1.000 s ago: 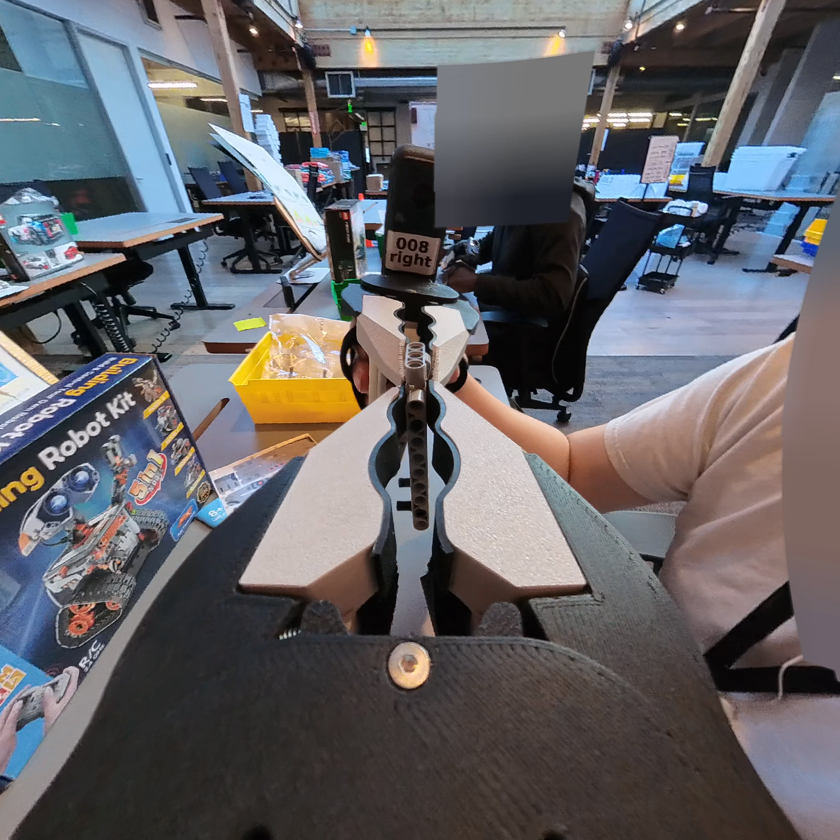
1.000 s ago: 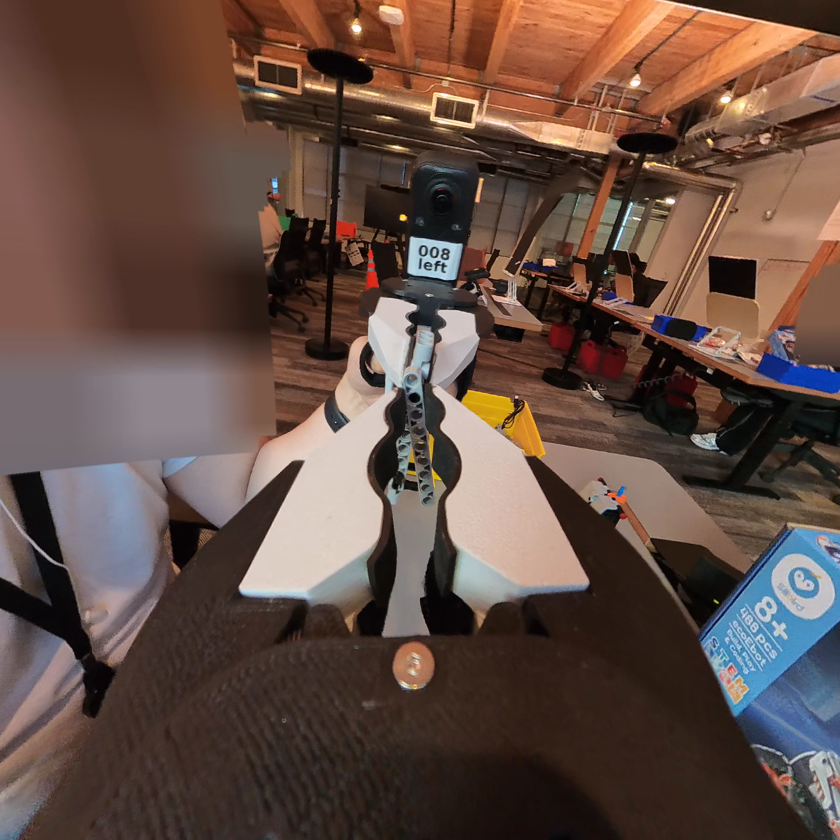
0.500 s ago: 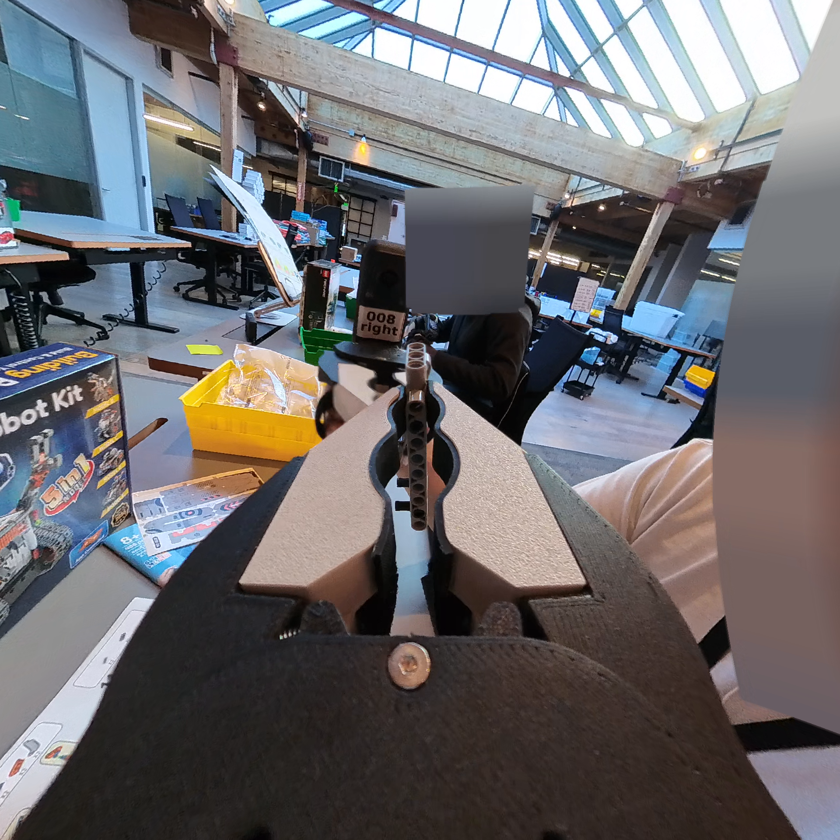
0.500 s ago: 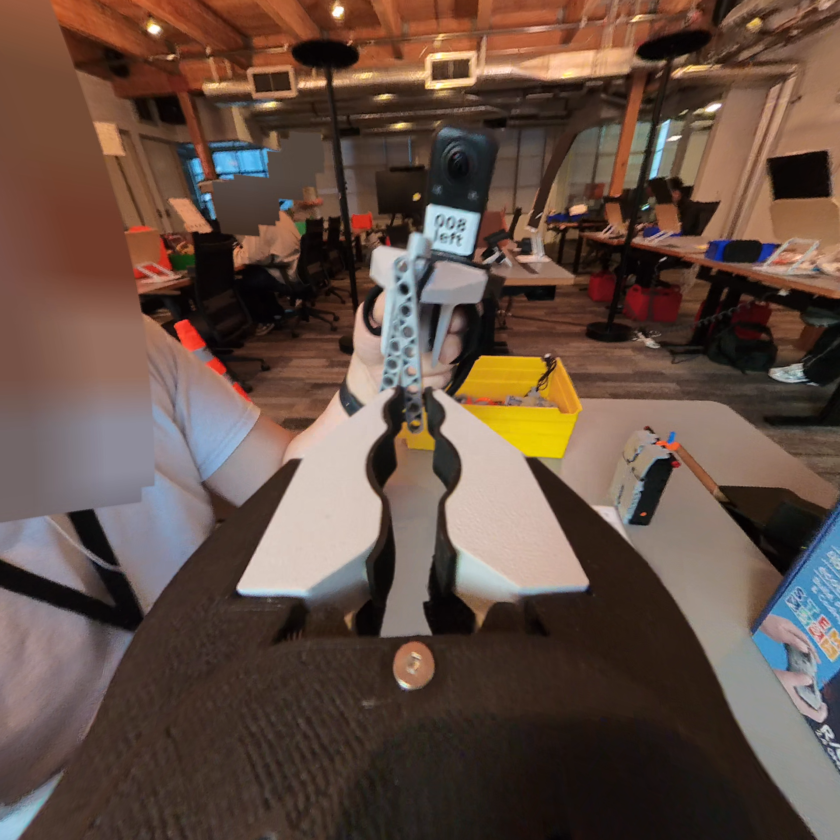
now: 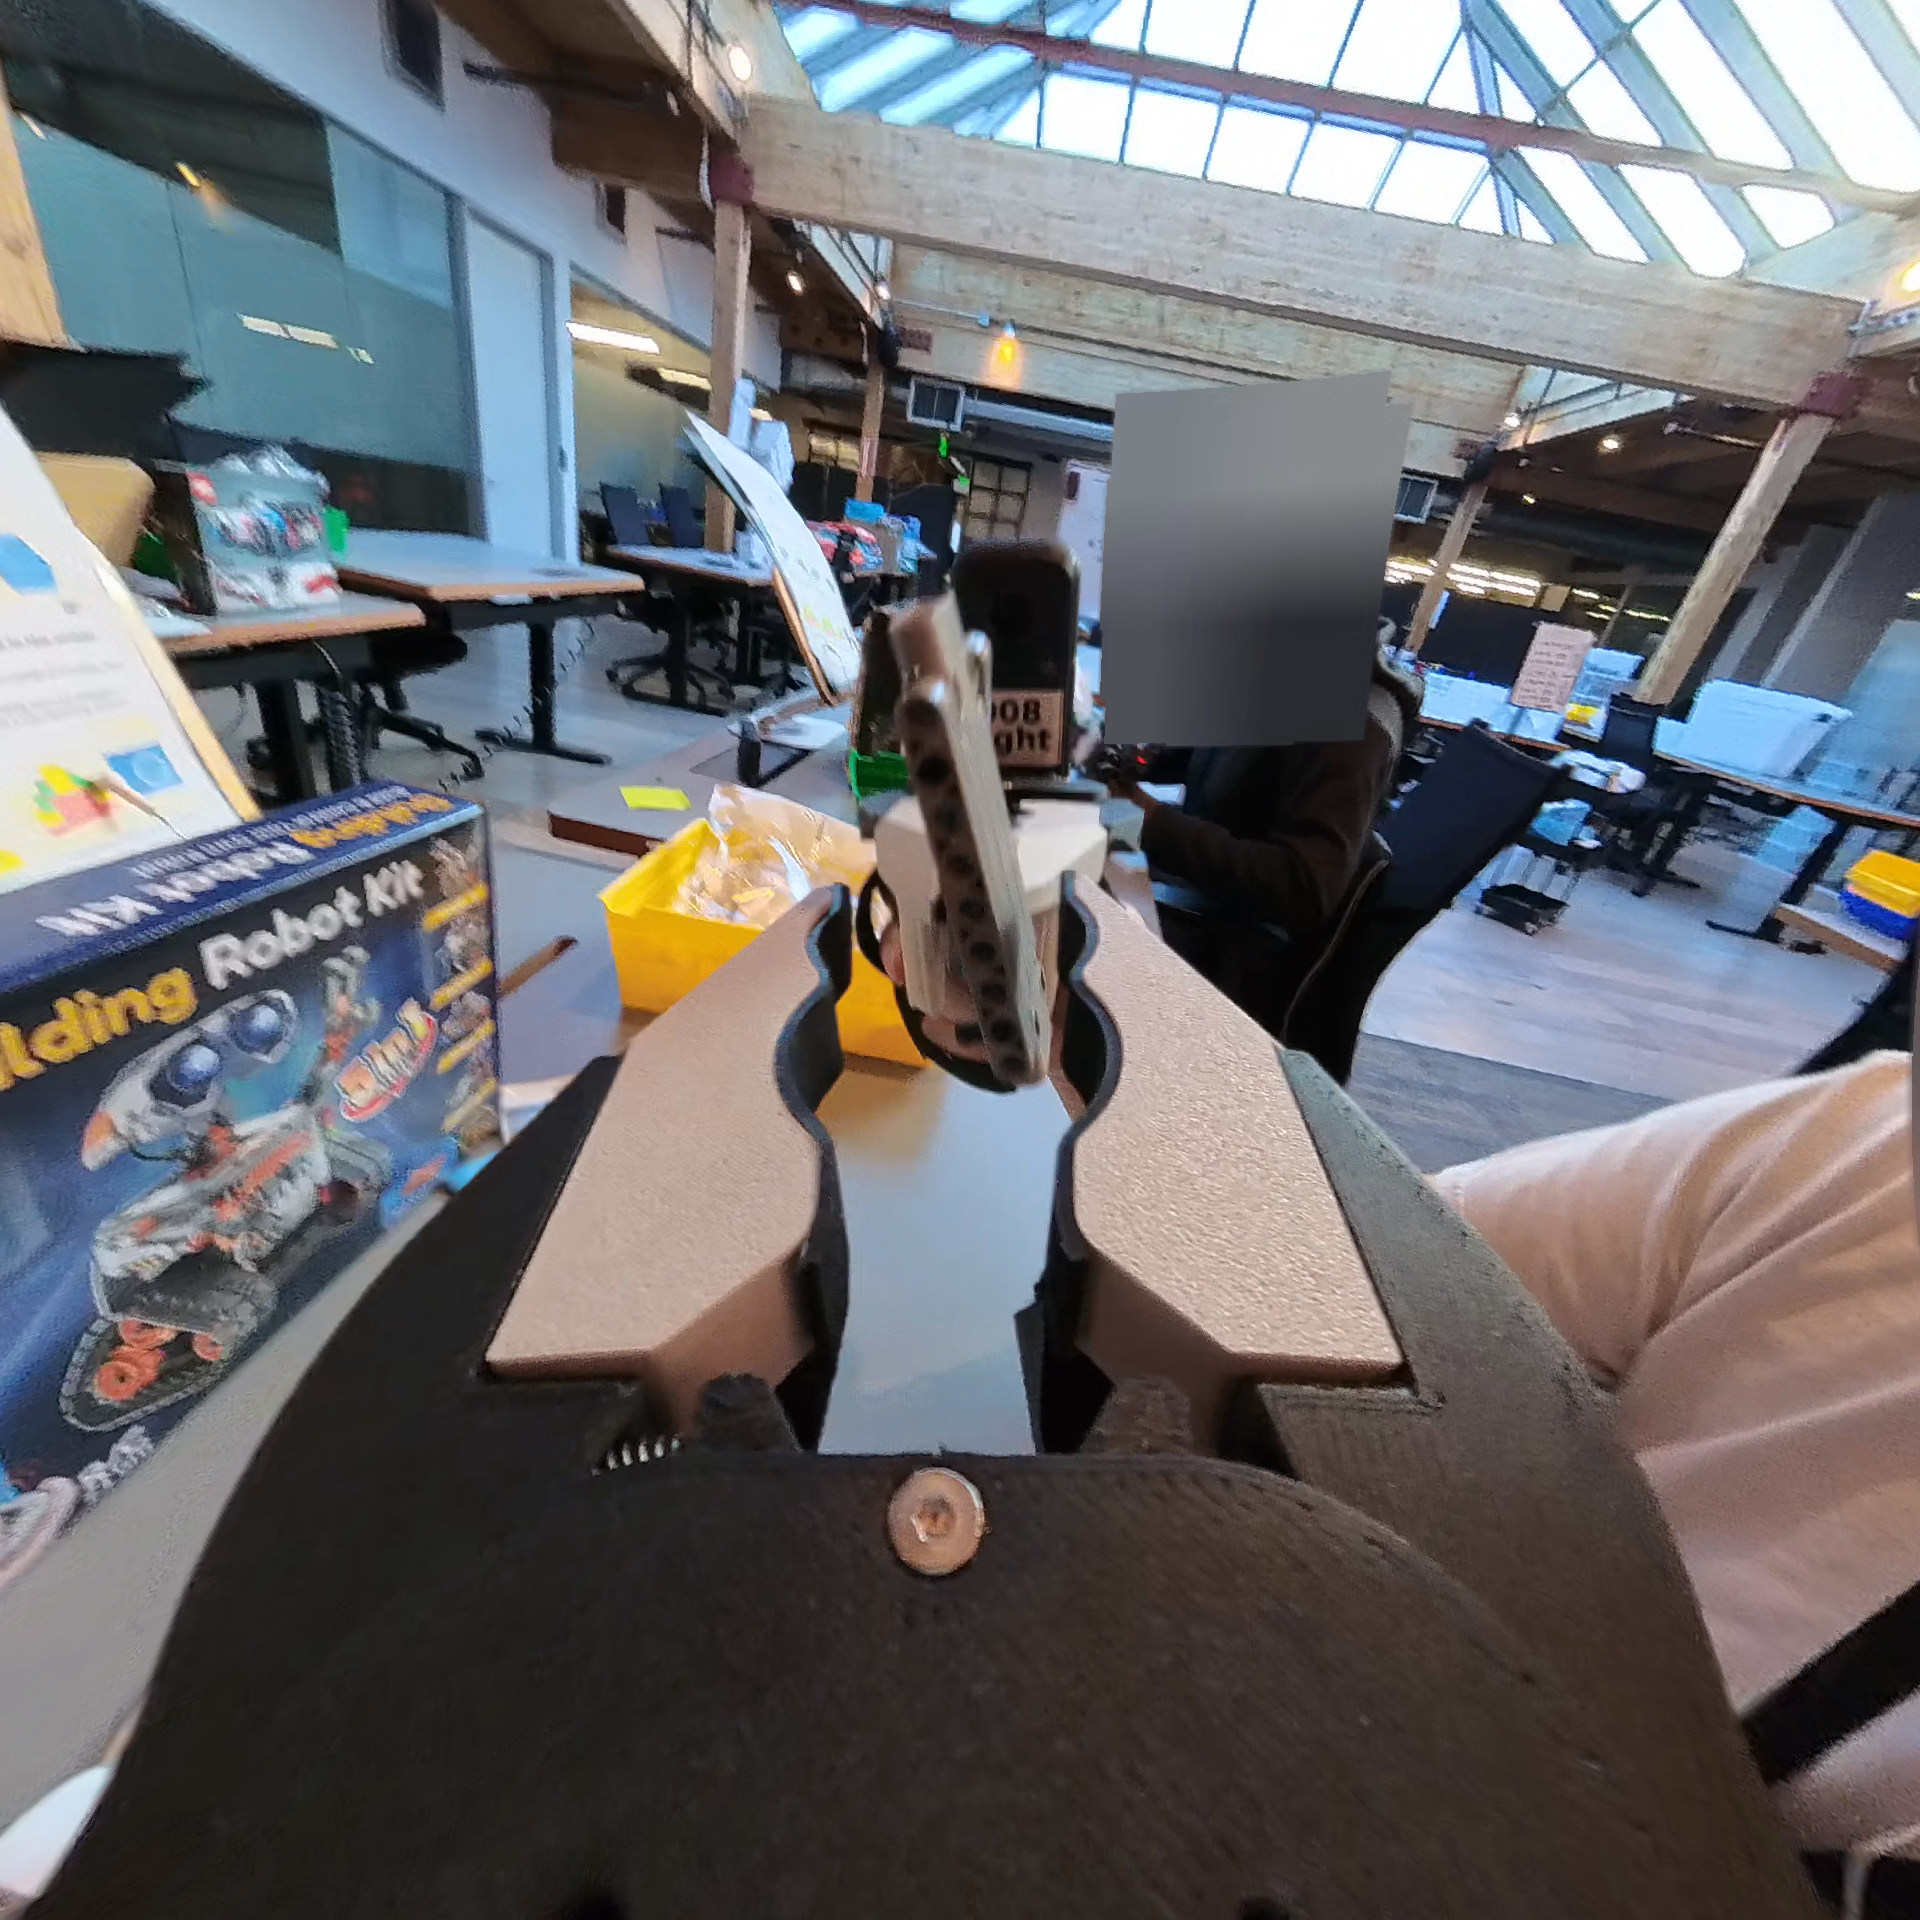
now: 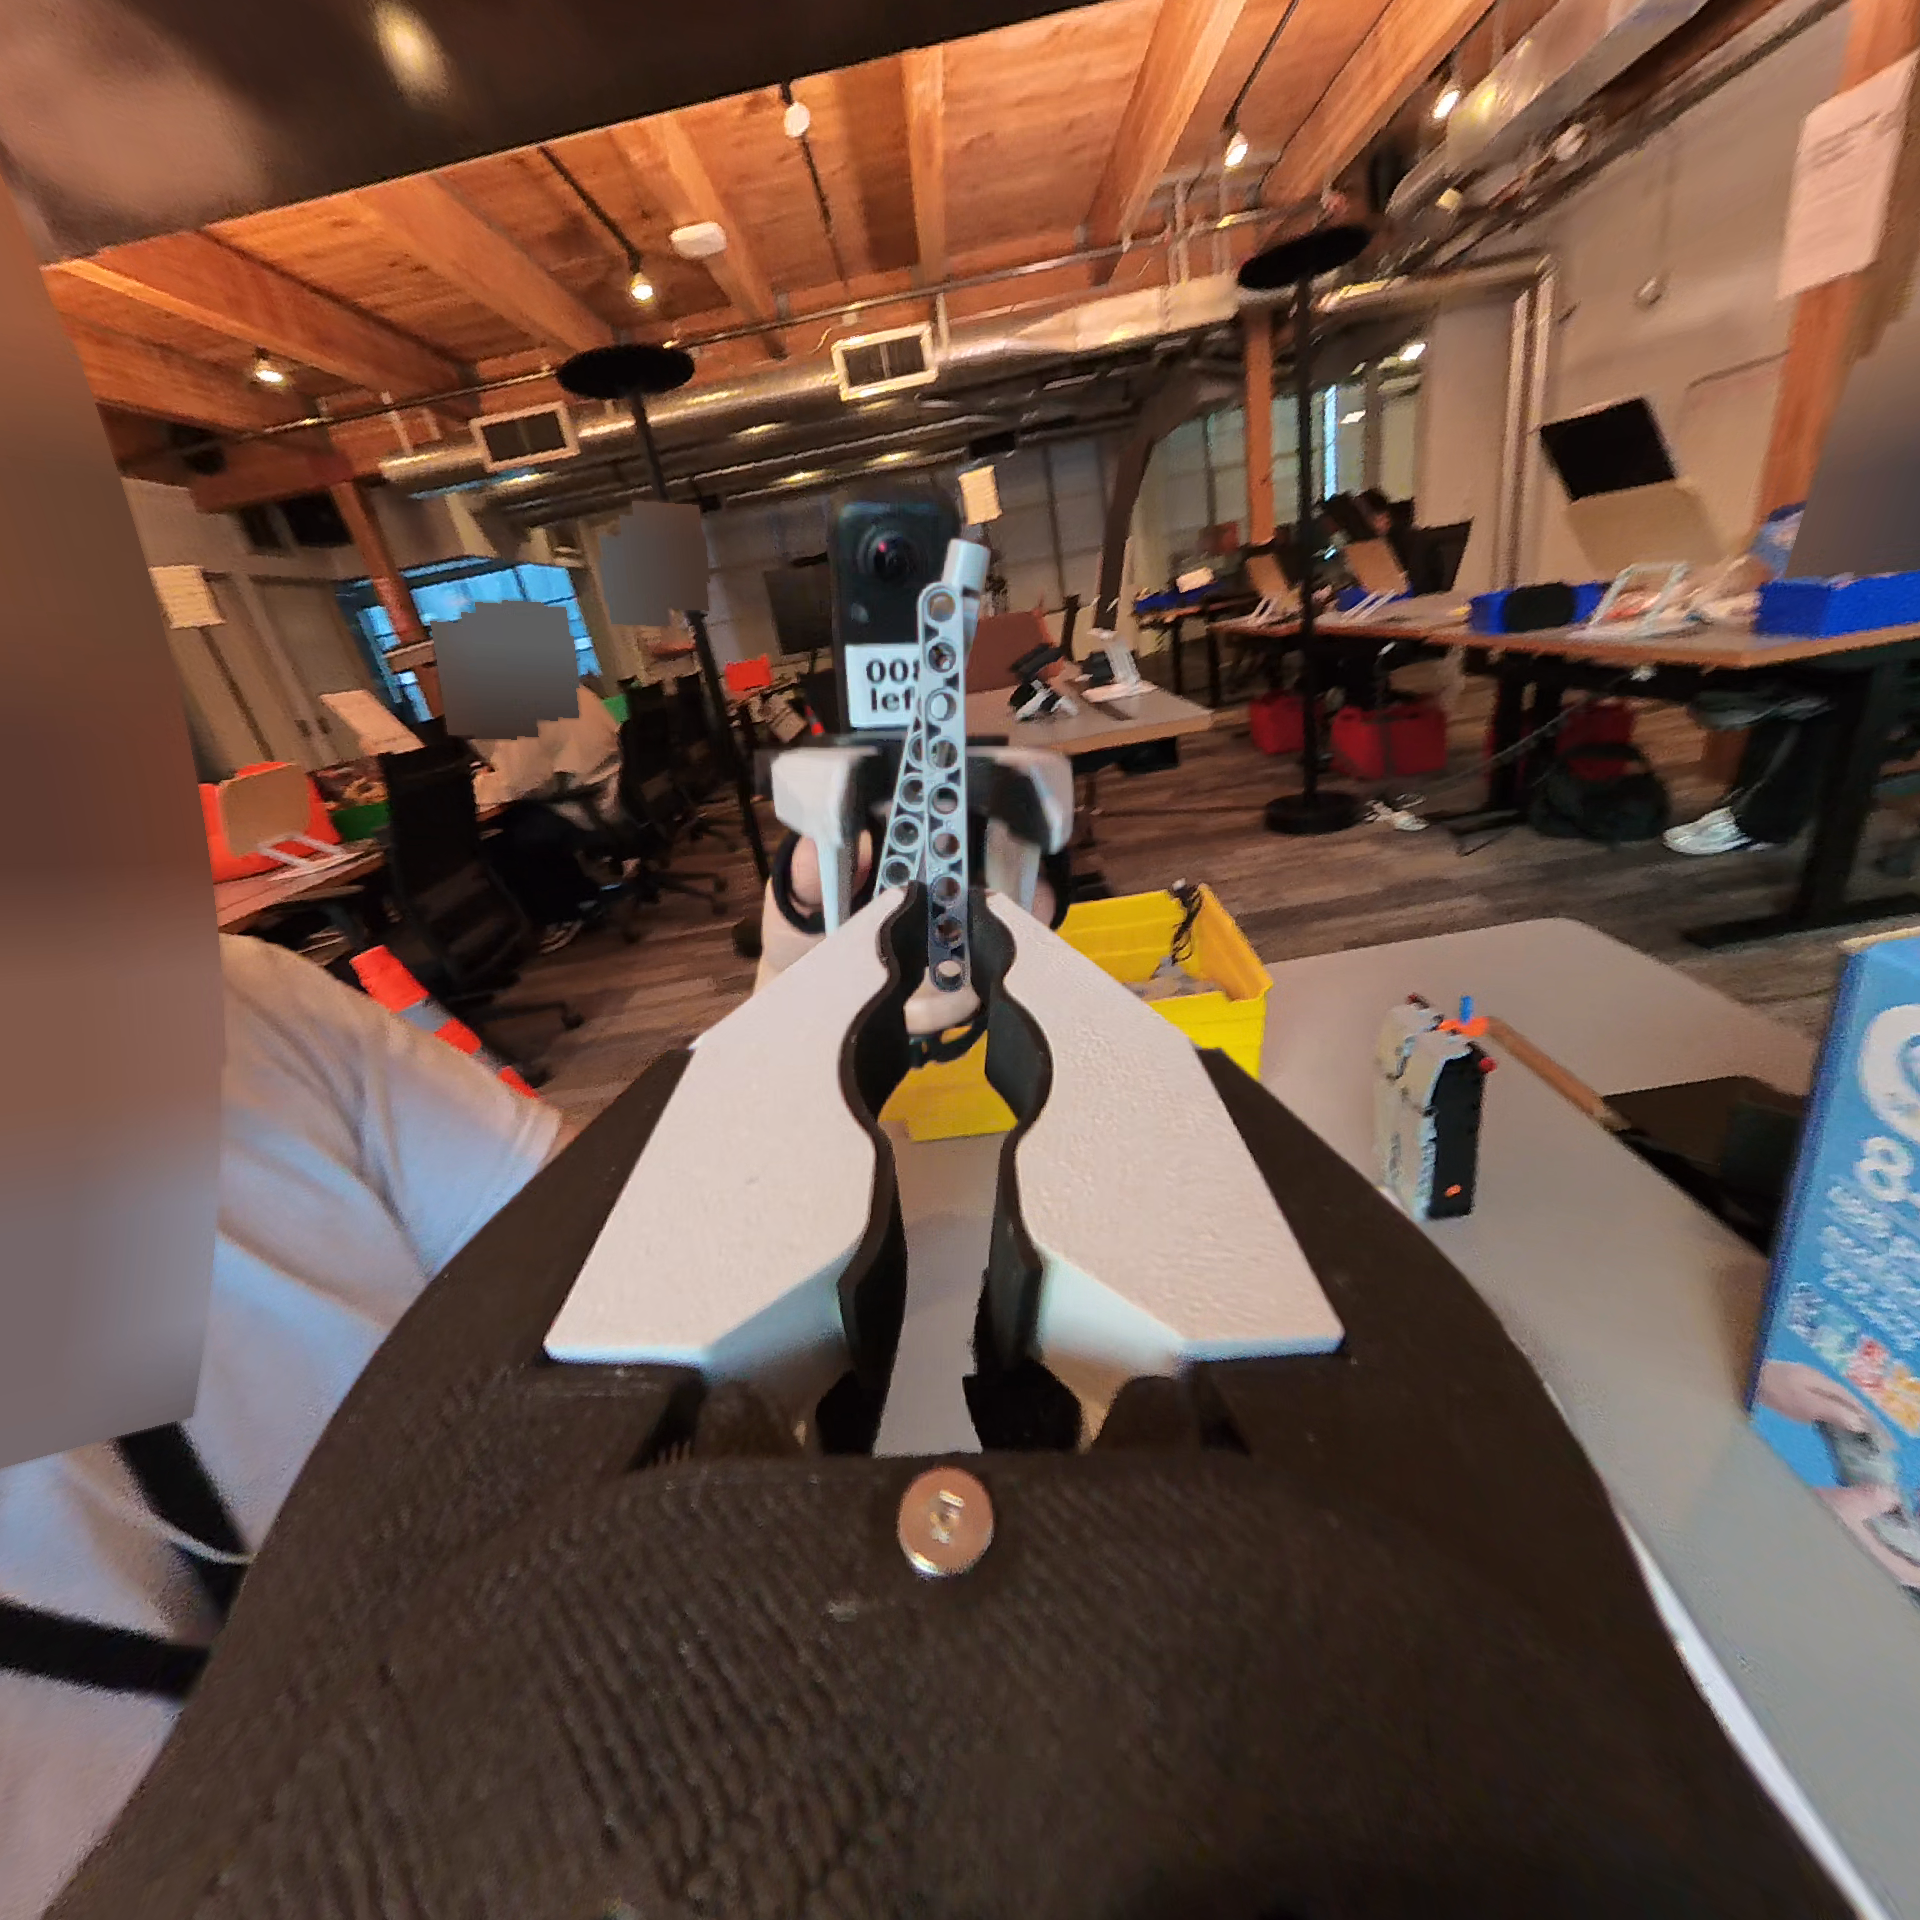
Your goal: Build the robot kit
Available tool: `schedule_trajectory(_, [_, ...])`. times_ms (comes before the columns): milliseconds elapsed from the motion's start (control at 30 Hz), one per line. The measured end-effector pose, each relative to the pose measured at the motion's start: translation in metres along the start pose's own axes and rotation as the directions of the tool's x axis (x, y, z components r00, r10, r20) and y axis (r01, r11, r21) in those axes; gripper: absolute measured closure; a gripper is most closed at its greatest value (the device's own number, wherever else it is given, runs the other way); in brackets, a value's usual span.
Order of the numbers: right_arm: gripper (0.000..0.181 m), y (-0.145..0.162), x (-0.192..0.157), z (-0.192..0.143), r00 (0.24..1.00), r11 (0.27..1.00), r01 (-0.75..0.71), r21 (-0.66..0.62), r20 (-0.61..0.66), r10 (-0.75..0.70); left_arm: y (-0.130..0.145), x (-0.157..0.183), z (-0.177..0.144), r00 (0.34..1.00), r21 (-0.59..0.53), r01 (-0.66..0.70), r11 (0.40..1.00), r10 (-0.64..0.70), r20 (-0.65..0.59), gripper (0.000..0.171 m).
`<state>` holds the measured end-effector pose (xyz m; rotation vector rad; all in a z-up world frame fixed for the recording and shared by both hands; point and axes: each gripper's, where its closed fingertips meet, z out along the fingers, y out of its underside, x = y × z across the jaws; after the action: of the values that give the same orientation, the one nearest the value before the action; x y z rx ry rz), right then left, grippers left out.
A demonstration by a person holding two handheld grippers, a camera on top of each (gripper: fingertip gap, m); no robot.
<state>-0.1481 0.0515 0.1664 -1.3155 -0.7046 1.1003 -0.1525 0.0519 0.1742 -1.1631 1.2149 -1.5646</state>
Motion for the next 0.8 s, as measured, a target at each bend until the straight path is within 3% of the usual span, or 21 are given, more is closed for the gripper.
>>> schedule_trajectory(67, [0.175,-0.007,0.002,-0.003,0.999,0.999,0.033,0.035,-0.035,-0.031,0.012,0.001,0.005,0.998,-0.063,0.042,0.997,-0.044,-0.042,0.148])
schedule_trajectory(100, [0.175,-0.007,0.006,-0.005,0.997,0.999,0.046,0.024,-0.070,-0.045,0.012,0.003,0.006,0.995,-0.061,0.070,0.996,-0.074,-0.069,0.163])
schedule_trajectory(133, [0.175,-0.006,0.006,-0.005,0.996,0.998,0.054,0.016,-0.067,-0.052,0.011,0.005,0.006,0.989,-0.051,0.113,0.992,-0.117,-0.093,0.166])
schedule_trajectory(233, [0.175,-0.003,0.003,-0.008,0.999,0.999,-0.032,0.006,-0.011,0.032,0.013,0.008,0.008,0.978,-0.070,0.151,0.986,-0.159,-0.137,0.167])
schedule_trajectory(433, [0.174,0.000,-0.007,-0.006,0.965,0.974,-0.225,-0.004,0.137,0.223,0.016,0.014,0.006,0.995,-0.110,-0.018,0.994,0.007,-0.095,0.166])
schedule_trajectory(533, [0.174,0.003,-0.005,-0.006,0.975,0.982,-0.188,-0.024,0.118,0.189,0.019,0.013,0.004,0.997,-0.137,-0.010,0.990,-0.002,-0.083,0.167])
schedule_trajectory(667, [0.174,-0.004,-0.008,-0.007,0.989,0.995,-0.099,0.023,0.113,0.096,0.013,0.016,0.006,0.990,-0.094,0.060,0.994,-0.071,-0.125,0.167])
schedule_trajectory(800, [0.161,-0.003,-0.011,-0.009,0.991,0.999,-0.052,0.017,0.122,0.049,0.005,0.013,0.003,0.989,-0.044,0.083,0.996,-0.087,-0.117,0.167])
